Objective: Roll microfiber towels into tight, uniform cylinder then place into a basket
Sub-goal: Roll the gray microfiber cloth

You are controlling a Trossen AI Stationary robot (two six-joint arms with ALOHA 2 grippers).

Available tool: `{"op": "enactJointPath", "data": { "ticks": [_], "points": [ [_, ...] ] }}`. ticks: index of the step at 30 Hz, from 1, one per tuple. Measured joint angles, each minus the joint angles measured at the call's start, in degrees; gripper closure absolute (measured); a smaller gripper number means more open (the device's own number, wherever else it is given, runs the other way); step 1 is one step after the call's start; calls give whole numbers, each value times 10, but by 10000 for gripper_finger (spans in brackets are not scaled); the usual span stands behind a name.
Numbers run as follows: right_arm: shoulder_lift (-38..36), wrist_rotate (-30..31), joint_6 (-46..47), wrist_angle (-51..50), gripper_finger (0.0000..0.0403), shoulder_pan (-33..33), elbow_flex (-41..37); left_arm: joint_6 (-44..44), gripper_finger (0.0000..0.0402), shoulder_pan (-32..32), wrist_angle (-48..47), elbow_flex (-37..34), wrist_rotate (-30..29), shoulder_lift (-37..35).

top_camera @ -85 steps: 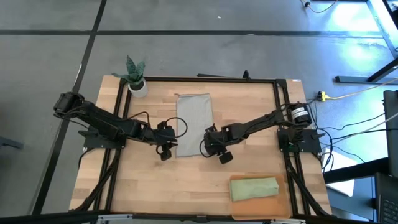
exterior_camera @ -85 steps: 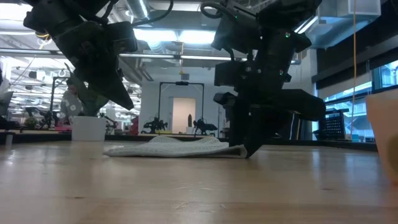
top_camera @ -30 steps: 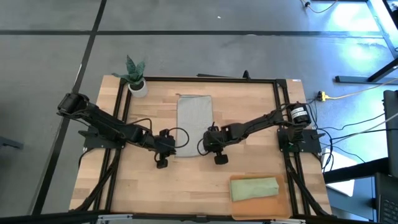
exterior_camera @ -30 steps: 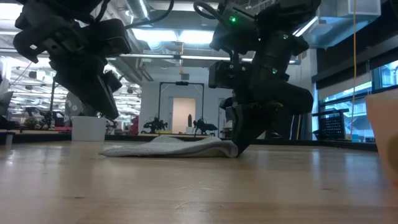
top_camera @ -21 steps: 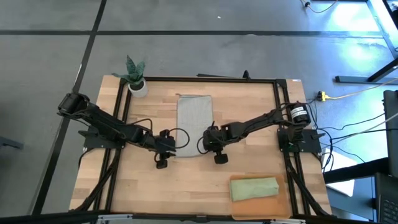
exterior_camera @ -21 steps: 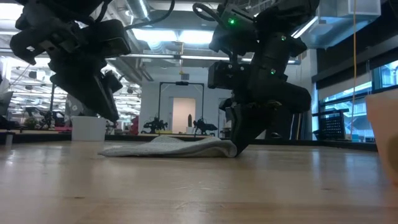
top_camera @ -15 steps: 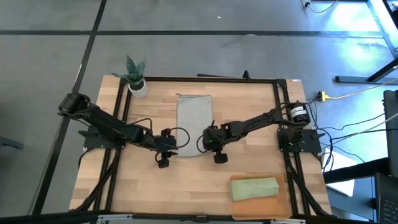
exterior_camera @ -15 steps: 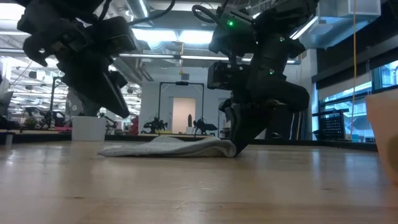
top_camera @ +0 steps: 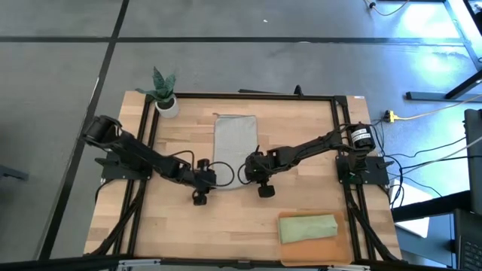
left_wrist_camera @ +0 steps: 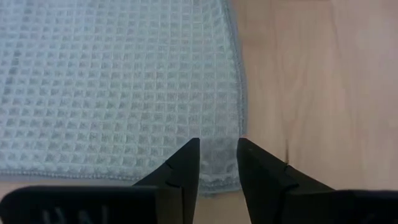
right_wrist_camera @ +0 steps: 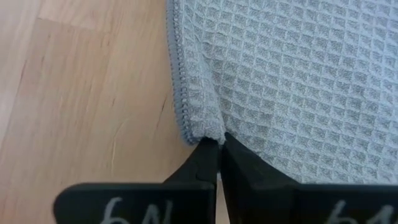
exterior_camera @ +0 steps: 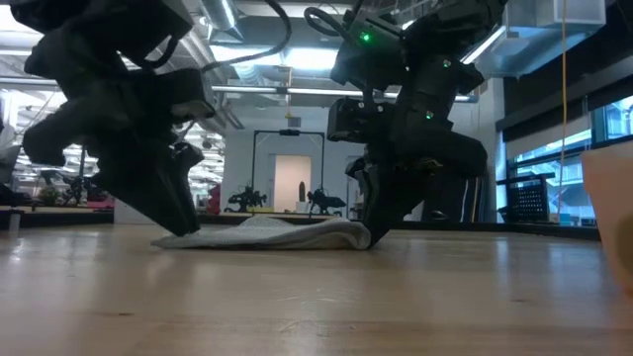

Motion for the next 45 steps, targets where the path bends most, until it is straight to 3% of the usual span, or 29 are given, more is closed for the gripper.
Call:
{"op": "enactJointPath", "data": {
  "ticks": [14,19,21,24,31,41,45],
  "points": [
    [0,0,1,-1,393,0,0,-19,307,-7,11,3,-10,53],
    [-1,-7,22,-2,393,0,0,-21,368,-6,3,3,-10,49],
    [-2,-19,35,-3,393,-1,0,-45,392,-6,-17,8,-10,43],
    [-8,-21,52,-11,393,0,0,-109,397,6,-72,25,9,25],
    [-33,-70,122,-15,393,0,0,-132,401,30,-190,75,55,0],
    [-47,-83,306,-35,393,-12,0,-179,401,72,-295,147,8,1],
    [-59,-56,342,-36,393,-15,0,-181,401,92,-311,152,5,1]
  ]
}}
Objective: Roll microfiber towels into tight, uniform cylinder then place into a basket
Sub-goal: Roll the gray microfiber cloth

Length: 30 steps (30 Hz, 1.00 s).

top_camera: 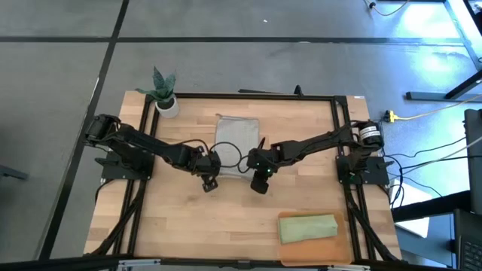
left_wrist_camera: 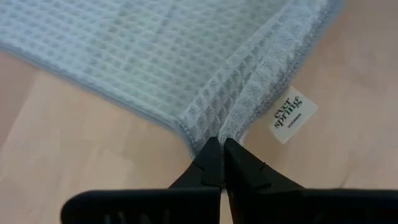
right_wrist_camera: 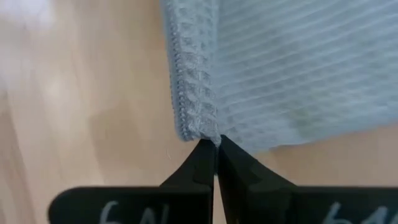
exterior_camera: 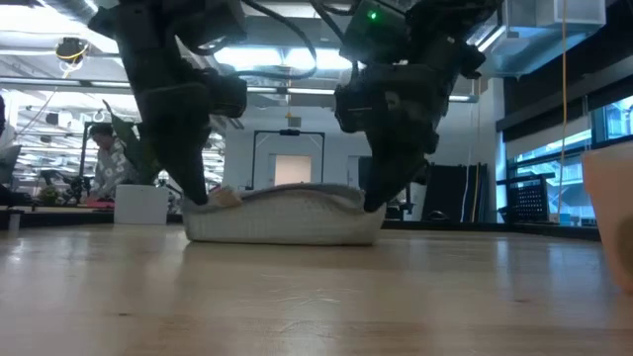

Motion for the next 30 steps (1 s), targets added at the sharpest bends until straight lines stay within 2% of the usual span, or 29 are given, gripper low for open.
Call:
{"op": "enactJointPath", "data": {
  "ticks": [7,14,20,24,30],
  "points": [
    [-15,92,52,-16,393,-15,0,0,401,22,5,0,-29,1],
    [-15,155,48,-36,393,-19,0,1,401,34,19,1,-68,1],
    [-11,172,16,-38,393,-20,0,11,402,45,36,1,-70,18],
    [-11,205,13,-40,393,-21,-1,15,401,49,49,1,-70,36],
    [-5,206,2,-35,393,-25,-1,15,401,58,52,1,-50,56]
  ]
}}
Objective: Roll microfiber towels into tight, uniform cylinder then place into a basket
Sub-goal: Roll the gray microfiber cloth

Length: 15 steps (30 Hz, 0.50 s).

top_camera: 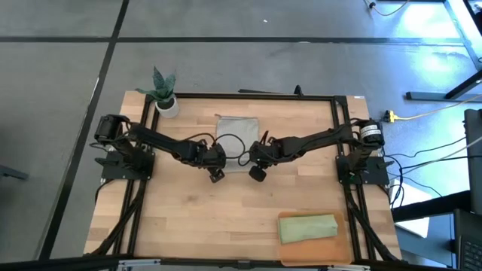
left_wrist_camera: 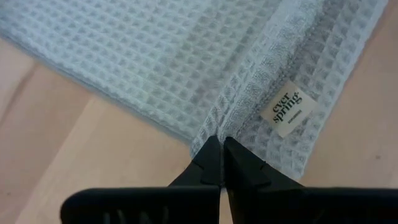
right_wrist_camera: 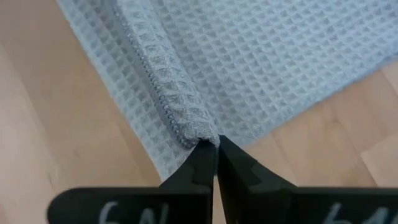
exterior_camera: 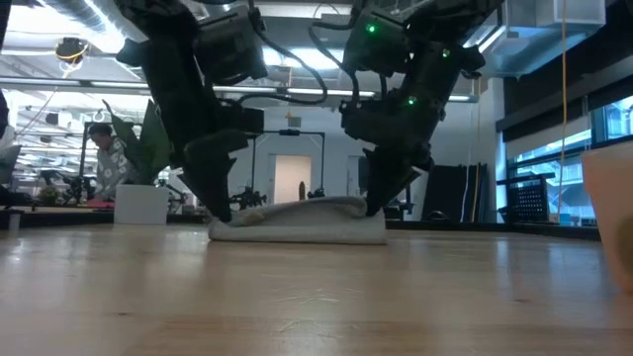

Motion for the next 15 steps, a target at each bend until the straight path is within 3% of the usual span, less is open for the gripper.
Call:
{"op": "enactJointPath", "data": {
  "ticks": [6,15],
  "points": [
    [2,-11,0,6,365,-5,0,0,380,8,8,0,-8,-1],
    [2,-8,-14,6,269,-19,0,0,319,23,16,-1,-3,-1]
  ]
}}
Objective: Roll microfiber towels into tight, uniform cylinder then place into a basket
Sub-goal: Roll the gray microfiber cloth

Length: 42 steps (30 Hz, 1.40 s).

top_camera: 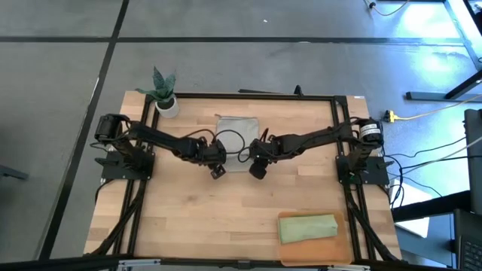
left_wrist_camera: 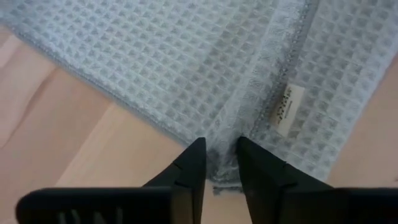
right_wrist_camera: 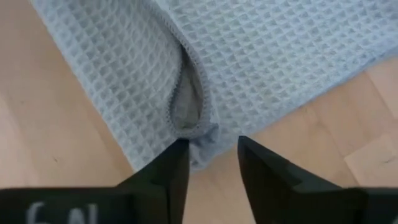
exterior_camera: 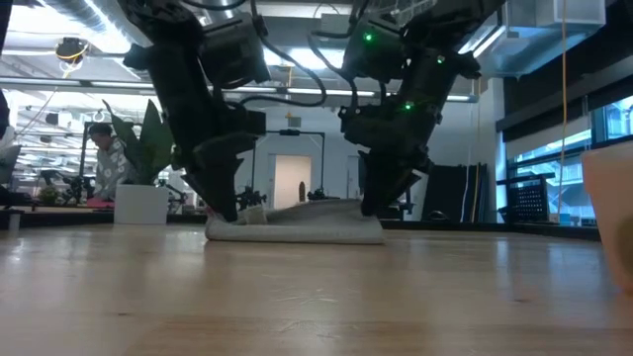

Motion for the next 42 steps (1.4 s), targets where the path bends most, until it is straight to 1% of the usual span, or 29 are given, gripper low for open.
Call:
{"op": "enactJointPath", "data": {
  "ticks": [2,5,13,15,18,20,23,26,29,32,35,39,42],
  "points": [
    [-2,-3,-2,-8,255,-4,4,0,315,5,0,0,6,0],
    [-6,-3,-2,-25,244,-7,22,0,313,13,-4,0,20,-8],
    [-6,-1,-46,-115,240,-6,108,1,314,39,-27,0,17,-66],
    [-6,0,-67,-144,240,0,129,6,316,41,-42,0,17,-83],
    [-7,-18,-127,-146,240,19,137,38,317,32,-56,1,17,-111],
    [-7,-33,-172,-131,240,35,124,59,316,21,-72,1,17,-126],
    [-5,-33,-239,-90,240,55,88,79,316,-2,-75,0,17,-145],
    [-5,-39,-270,-4,240,63,42,82,319,-21,-68,1,17,-147],
    [-4,-43,-283,65,240,67,-7,77,318,-38,-68,1,17,-145],
    [-4,-19,-284,111,240,68,-37,75,316,-50,-70,0,17,-140],
    [-4,-16,-285,134,240,67,-65,75,318,-60,-64,0,17,-141],
    [-4,-15,-286,192,240,59,-98,75,320,-70,-59,0,17,-141],
    [2,-15,-285,210,240,51,-115,75,320,-75,-57,0,17,-141]
  ]
}}
